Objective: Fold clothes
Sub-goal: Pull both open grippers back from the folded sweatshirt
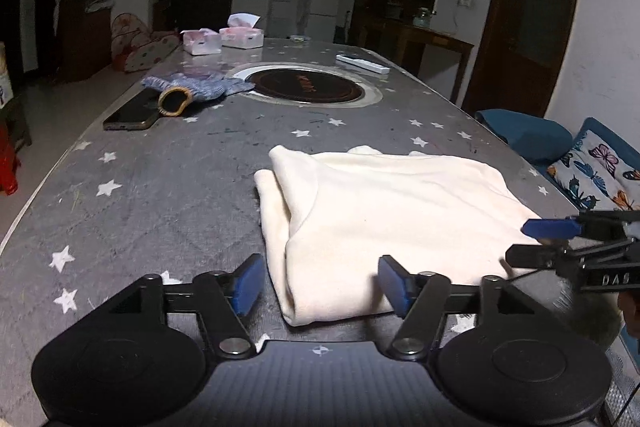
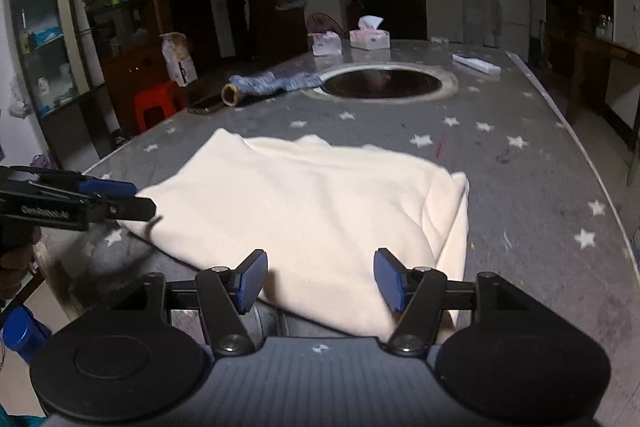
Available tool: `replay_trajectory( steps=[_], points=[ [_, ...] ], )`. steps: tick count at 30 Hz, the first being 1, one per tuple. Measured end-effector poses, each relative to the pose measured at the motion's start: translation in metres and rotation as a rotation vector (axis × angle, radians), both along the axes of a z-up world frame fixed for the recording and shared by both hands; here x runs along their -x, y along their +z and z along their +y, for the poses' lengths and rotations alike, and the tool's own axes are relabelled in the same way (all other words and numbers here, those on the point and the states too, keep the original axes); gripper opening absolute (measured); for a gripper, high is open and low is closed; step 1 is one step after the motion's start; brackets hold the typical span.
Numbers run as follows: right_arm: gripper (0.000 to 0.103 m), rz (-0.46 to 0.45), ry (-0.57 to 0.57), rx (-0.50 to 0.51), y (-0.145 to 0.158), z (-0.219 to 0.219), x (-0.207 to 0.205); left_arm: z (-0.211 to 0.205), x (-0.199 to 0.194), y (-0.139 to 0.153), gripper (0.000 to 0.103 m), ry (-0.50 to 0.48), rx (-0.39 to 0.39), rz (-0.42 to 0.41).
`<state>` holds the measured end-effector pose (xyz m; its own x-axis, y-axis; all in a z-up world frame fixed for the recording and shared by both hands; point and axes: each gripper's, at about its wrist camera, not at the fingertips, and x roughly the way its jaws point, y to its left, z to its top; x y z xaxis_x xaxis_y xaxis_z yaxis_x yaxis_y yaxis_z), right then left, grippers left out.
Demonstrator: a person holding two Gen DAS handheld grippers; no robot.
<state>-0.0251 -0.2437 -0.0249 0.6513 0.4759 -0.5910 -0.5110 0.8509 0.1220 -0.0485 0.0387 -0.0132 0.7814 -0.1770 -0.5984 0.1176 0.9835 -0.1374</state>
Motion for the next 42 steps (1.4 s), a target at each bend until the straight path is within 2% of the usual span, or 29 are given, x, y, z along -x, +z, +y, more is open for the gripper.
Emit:
replay_trajectory(
  steps=[4, 10, 20, 23, 35, 42],
  points=[
    [0.069, -0.01, -0.003, -0.006, 0.001, 0.0, 0.005, -0.003, 0.001, 0.002, 0.087, 0.015, 0.001, 0.0],
    [0.08, -0.011, -0.01, -0.016, 0.003, 0.004, 0.008, -0.006, 0.002, 0.006, 0.102, 0.034, 0.002, -0.003],
    [0.1, -0.024, -0.022, -0.02, 0.007, 0.006, 0.013, -0.012, 0.002, 0.005, 0.103, 0.057, -0.013, 0.021],
    [0.103, -0.035, -0.03, -0.018, 0.009, 0.007, 0.014, -0.013, 0.002, 0.005, 0.103, 0.062, -0.015, 0.026],
    [0.103, -0.036, -0.021, -0.013, 0.012, 0.009, 0.016, -0.015, -0.002, 0.004, 0.103, 0.105, -0.05, 0.068],
    [0.103, -0.057, 0.052, 0.021, 0.015, 0.029, 0.02, -0.006, -0.004, 0.005, 0.103, 0.134, -0.041, 0.07]
  ],
)
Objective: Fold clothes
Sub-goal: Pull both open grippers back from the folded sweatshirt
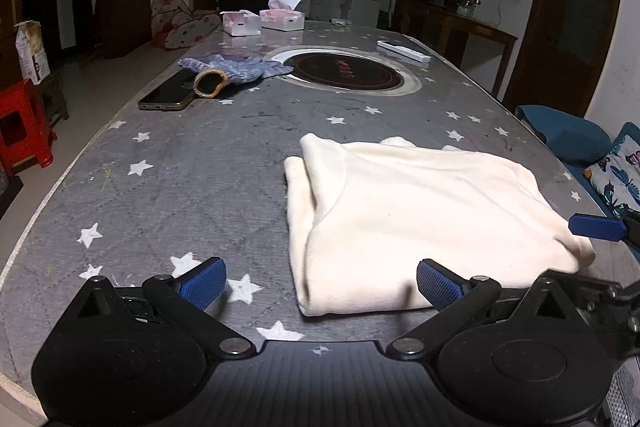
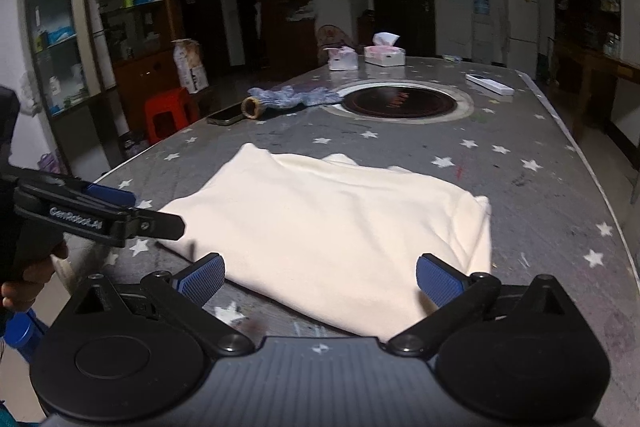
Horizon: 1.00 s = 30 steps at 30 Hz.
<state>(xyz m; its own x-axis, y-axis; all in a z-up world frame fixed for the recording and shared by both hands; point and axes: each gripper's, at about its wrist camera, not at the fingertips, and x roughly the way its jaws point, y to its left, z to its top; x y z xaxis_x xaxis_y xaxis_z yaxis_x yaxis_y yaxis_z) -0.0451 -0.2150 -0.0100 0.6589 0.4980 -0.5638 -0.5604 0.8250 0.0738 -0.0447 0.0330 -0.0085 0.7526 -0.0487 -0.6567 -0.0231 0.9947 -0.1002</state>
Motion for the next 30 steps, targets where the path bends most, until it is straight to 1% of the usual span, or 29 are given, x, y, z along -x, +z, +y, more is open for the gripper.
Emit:
replay_trajectory(
  steps=[18, 19, 21, 25, 27, 30],
  points=[
    [0.102, -0.047, 0.185, 0.096, 0.004, 0.052, 0.008, 0.022, -0.006, -0.007, 0.103, 0.046, 0.027, 0.023],
    [0.101, -0.049, 0.195, 0.101, 0.003, 0.055, 0.008, 0.023, -0.006, -0.008, 0.103, 0.048, 0.026, 0.025],
    [0.095, -0.049, 0.223, 0.112, 0.003, 0.061, 0.008, 0.026, -0.008, -0.009, 0.103, 0.053, 0.031, 0.027],
    [0.089, -0.048, 0.291, 0.143, 0.001, 0.077, 0.006, 0.033, -0.009, -0.01, 0.103, 0.064, 0.043, 0.026],
    [0.082, -0.05, 0.32, 0.158, 0.0, 0.085, 0.004, 0.038, -0.009, -0.009, 0.103, 0.071, 0.044, 0.023],
    [0.077, -0.059, 0.365, 0.18, -0.001, 0.098, 0.003, 0.046, -0.009, -0.008, 0.103, 0.088, 0.049, 0.017]
  ],
)
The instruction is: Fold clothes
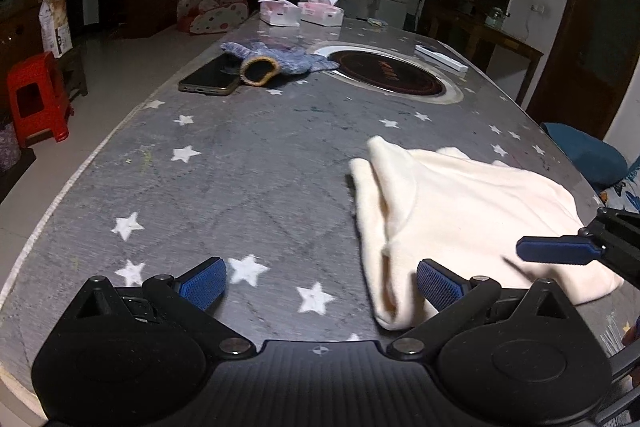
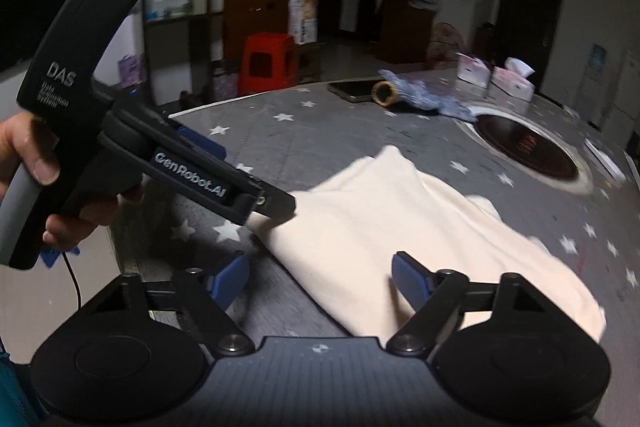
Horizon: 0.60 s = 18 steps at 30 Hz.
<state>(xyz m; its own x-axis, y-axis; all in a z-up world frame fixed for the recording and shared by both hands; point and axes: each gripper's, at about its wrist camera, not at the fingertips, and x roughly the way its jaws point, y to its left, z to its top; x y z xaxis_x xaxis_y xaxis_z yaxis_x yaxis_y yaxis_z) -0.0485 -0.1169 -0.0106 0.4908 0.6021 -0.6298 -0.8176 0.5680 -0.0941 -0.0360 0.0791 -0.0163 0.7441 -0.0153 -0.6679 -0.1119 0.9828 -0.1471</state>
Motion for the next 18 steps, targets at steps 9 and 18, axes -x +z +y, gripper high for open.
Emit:
replay_trajectory(
  steps=[9, 18],
  points=[
    [0.06, -0.025, 0.085, 0.053, -0.004, 0.026, 0.0, 0.029, -0.001, 0.004, 0.103, 0.068, 0.046, -0.013],
    [0.037, -0.04, 0.136, 0.106, -0.011, 0.045, 0.001, 0.035, -0.01, 0.008, 0.103, 0.047, 0.161, -0.021]
  ],
)
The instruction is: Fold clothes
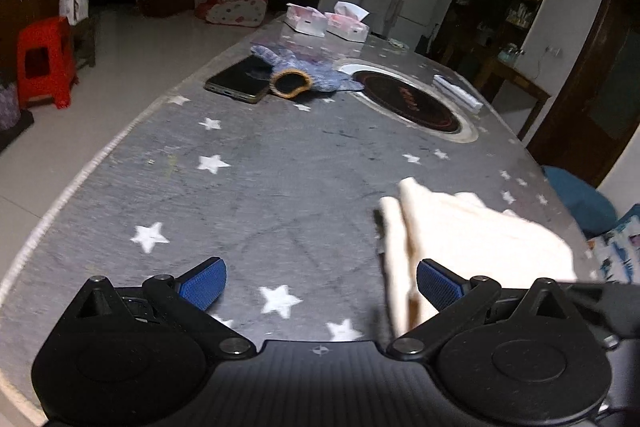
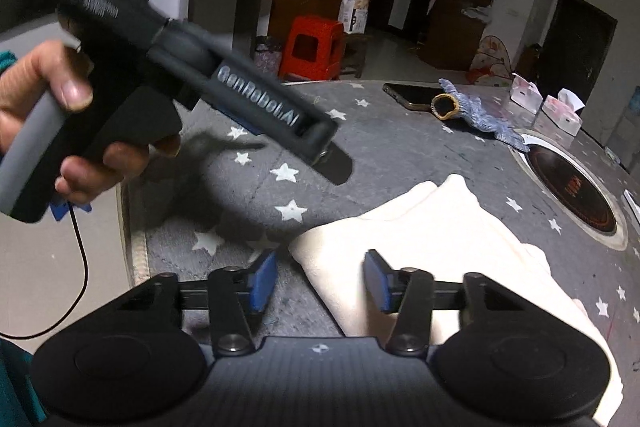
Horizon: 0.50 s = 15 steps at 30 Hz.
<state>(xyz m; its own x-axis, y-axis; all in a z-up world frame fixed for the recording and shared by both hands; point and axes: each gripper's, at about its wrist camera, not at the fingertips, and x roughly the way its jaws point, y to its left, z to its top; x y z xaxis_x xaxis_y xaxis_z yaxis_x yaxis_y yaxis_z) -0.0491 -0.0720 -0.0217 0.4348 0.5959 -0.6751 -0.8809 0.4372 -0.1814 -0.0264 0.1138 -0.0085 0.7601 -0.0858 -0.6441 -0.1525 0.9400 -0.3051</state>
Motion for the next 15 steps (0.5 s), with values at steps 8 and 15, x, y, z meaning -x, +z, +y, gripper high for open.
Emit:
replay_trajectory(
  steps=[8, 15],
  points=[
    [0.008, 0.087, -0.064, -0.116, 0.011, -0.016, -0.016, -0.009, -0.018, 0.004, 0.103, -0.058, 0.182, 0.003],
    [0.006, 0.155, -0.117, -0.25, 0.029, -0.039, -0.026, -0.016, -0.044, -0.007, 0.103, -0.061, 0.402, 0.071]
  ],
)
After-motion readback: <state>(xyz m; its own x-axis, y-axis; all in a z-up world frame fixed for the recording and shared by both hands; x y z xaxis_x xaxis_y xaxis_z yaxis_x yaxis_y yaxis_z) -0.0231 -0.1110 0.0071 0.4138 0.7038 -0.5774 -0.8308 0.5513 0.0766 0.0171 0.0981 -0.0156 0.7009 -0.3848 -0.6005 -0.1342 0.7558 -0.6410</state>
